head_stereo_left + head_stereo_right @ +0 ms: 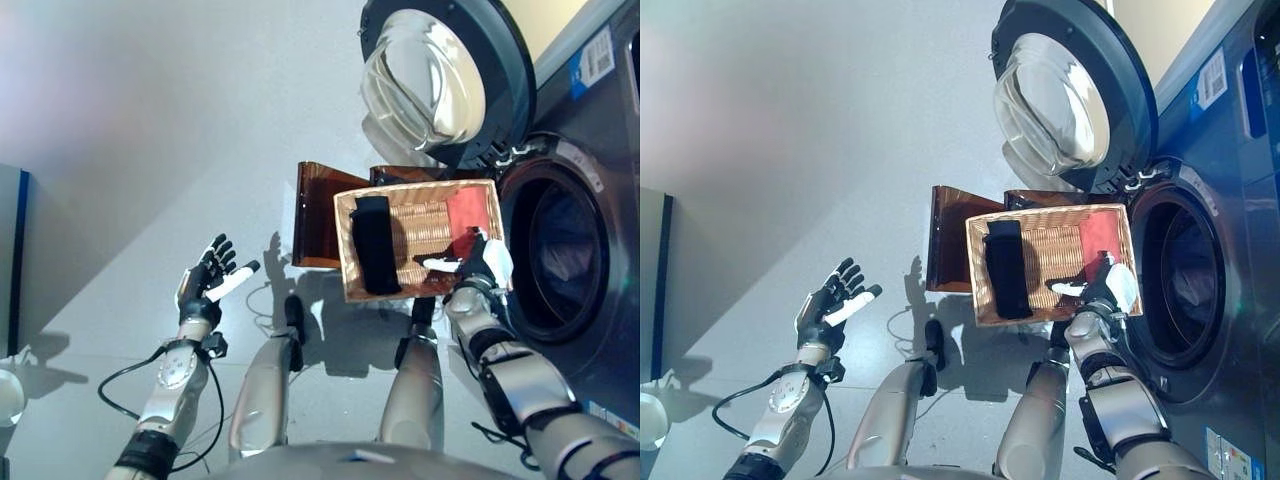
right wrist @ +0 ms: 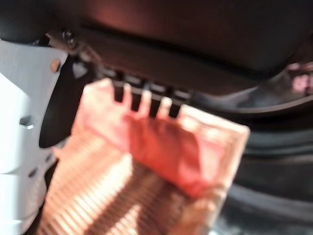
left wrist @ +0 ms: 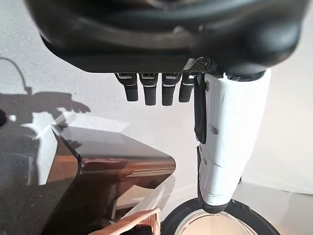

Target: Pick up the clothes and place them into the washing machine

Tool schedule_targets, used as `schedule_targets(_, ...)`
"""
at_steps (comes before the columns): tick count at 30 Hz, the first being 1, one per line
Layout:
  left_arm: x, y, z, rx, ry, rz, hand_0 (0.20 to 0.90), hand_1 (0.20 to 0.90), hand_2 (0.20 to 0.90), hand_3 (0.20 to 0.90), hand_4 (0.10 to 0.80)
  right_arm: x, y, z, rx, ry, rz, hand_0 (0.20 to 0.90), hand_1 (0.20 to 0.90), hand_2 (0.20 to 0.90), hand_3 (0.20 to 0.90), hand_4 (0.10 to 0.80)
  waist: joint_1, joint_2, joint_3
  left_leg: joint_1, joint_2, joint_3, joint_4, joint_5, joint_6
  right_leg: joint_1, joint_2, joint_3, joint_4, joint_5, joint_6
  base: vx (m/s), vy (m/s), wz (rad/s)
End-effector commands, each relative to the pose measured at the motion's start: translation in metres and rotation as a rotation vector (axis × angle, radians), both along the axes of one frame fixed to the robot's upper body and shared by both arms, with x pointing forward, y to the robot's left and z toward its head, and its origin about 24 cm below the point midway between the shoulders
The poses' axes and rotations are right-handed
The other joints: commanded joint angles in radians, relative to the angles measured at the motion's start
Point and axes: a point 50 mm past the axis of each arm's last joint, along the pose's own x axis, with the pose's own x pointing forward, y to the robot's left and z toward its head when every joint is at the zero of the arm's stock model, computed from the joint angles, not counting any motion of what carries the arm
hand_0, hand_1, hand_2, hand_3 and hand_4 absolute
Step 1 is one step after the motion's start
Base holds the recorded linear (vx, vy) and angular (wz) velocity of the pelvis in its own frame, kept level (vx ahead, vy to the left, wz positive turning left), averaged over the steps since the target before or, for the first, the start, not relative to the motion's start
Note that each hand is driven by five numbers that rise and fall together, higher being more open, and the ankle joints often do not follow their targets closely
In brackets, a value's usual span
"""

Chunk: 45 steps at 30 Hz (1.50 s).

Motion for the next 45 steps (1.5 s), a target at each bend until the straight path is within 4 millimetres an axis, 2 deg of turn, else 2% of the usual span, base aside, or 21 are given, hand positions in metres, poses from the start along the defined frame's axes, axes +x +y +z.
schedule_targets(1,-0.003,0.026,0.023,0.076,-0.136,0.073,0.9,0.9,0.9,0.9,0.8,0.0,-0.01,0.012,-0.066,-0.089,-0.053,0.9,0.9,0.9,0.9,0.8,-0.008,-0.003,-0.05,-0.006,0.081,-0.047,0.016,0.008,-0.111,-0.008,-0.031,0.049,-0.028,0.078,0.019,0.0,0.0,0.0)
schedule_targets(8,-0.002,0.022,0.023,0.074,-0.136,0.047,0.9,0.9,0.9,0.9,0.8,-0.006,-0.021,0.008,-0.058,-0.052,-0.109,0.9,0.9,0.9,0.9,0.8,-0.001,0.004,-0.055,0.004,0.087,-0.051,-0.016,0.026,-0.118,0.001,-0.027,0.038,-0.041,0.076,0.021,0.008,-0.02,-0.01)
schedule_targets(13,-0.002,0.022,0.028,0.075,-0.153,0.028,0.9,0.9,0.9,0.9,0.8,-0.005,-0.045,0.025,-0.038,-0.102,-0.207,0.9,0.9,0.9,0.9,0.8,0.01,0.033,-0.044,-0.013,0.078,-0.051,-0.021,0.032,-0.115,-0.035,-0.03,0.047,-0.014,0.067,0.02,0.0,0.0,0.0)
schedule_targets(19,0.001,0.02,0.037,0.063,-0.197,0.026,0.9,0.9,0.9,0.9,0.8,0.0,-0.05,0.035,0.025,-0.187,-0.249,0.9,0.9,0.9,0.9,0.8,0.004,0.054,-0.019,-0.049,0.076,-0.05,0.033,0.005,-0.106,-0.093,-0.025,0.071,0.047,0.042,0.016,-0.011,0.004,0.0)
schedule_targets(23,0.002,0.018,0.041,0.056,-0.215,0.029,0.9,0.9,0.9,0.9,0.8,0.001,-0.046,0.036,0.067,-0.223,-0.256,0.9,0.9,0.9,0.9,0.8,-0.004,0.054,-0.002,-0.087,0.08,-0.049,0.094,-0.018,-0.101,-0.13,-0.023,0.085,0.102,0.023,0.011,-0.032,0.004,0.02)
schedule_targets(30,0.0,0.02,0.041,0.05,-0.213,0.038,0.9,0.9,0.9,0.9,0.8,-0.001,-0.037,0.026,0.152,-0.235,-0.287,0.9,0.9,0.9,0.9,0.8,-0.006,0.049,0.009,-0.133,0.086,-0.052,0.144,-0.035,-0.097,-0.173,-0.021,0.085,0.151,0.001,0.005,-0.003,0.001,0.02)
schedule_targets(34,-0.002,0.022,0.039,0.053,-0.203,0.053,0.9,0.9,0.9,0.9,0.8,0.006,-0.027,0.028,0.18,-0.256,-0.261,0.9,0.9,0.9,0.9,0.8,-0.001,0.044,0.011,-0.153,0.085,-0.049,0.162,-0.044,-0.093,-0.197,-0.018,0.089,0.171,-0.003,0.005,-0.007,0.004,-0.01)
schedule_targets(40,-0.002,0.024,0.044,0.061,-0.221,0.058,0.9,0.9,0.9,0.9,0.8,0.019,-0.017,0.038,0.146,-0.258,-0.191,0.9,0.9,0.9,0.9,0.8,0.008,0.048,0.015,-0.202,0.081,-0.061,0.193,-0.048,-0.091,-0.241,-0.023,0.091,0.212,-0.01,0.003,-0.029,0.005,-0.02)
schedule_targets(43,-0.003,0.024,0.045,0.06,-0.223,0.044,0.9,0.9,0.9,0.9,0.8,0.025,-0.016,0.042,0.053,-0.188,-0.136,0.9,0.9,0.9,0.9,0.8,0.023,0.059,0.012,-0.218,0.078,-0.062,0.192,-0.038,-0.092,-0.254,-0.027,0.092,0.218,-0.011,0.002,-0.021,0.011,0.05)
schedule_targets(44,-0.003,0.023,0.044,0.06,-0.22,0.037,0.9,0.9,0.9,0.9,0.8,0.026,-0.016,0.043,0.025,-0.16,-0.121,0.727,0.727,0.727,0.727,0.676,0.029,0.063,0.01,-0.218,0.076,-0.062,0.186,-0.034,-0.093,-0.256,-0.028,0.09,0.217,-0.011,0.001,0.007,0.009,0.06)
schedule_targets(45,-0.004,0.022,0.043,0.059,-0.213,0.028,0.9,0.9,0.9,0.9,0.8,0.028,-0.015,0.044,0.0,-0.138,-0.103,0.521,0.521,0.521,0.521,0.529,0.034,0.065,0.009,-0.219,0.076,-0.062,0.182,-0.03,-0.092,-0.257,-0.029,0.09,0.216,-0.01,0.001,0.011,0.009,0.04)
